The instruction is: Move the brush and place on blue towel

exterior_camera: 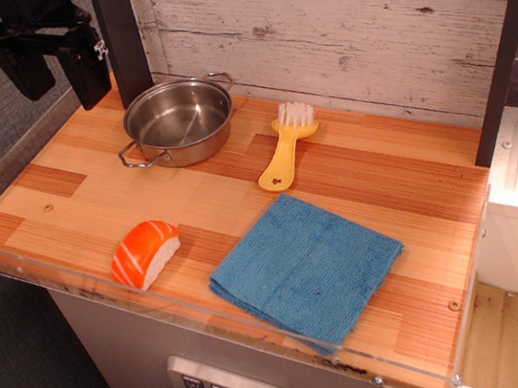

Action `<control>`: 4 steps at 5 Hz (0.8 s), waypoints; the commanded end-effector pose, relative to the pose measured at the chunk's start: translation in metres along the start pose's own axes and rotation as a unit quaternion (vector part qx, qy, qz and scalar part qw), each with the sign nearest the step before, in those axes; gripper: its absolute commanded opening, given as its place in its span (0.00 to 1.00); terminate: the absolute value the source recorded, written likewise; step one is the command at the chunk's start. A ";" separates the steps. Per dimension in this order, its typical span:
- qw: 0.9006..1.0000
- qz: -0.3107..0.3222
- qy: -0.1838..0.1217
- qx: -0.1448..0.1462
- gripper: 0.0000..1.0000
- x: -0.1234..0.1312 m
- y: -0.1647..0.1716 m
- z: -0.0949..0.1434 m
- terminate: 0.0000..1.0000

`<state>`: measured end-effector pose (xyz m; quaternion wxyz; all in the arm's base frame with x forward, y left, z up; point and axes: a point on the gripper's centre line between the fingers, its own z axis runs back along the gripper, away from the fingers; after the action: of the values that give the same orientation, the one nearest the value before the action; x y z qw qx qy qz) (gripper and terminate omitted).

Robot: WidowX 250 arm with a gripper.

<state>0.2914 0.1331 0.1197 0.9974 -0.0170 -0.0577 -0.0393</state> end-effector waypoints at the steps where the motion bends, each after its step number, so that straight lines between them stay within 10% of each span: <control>1: 1.000 0.000 0.000 0.000 1.00 0.000 0.000 0.000 0.00; 4: 0.999 -0.034 0.007 -0.017 1.00 0.041 -0.107 -0.041 0.00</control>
<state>0.3258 0.0194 0.0739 0.9963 -0.0352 -0.0303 -0.0729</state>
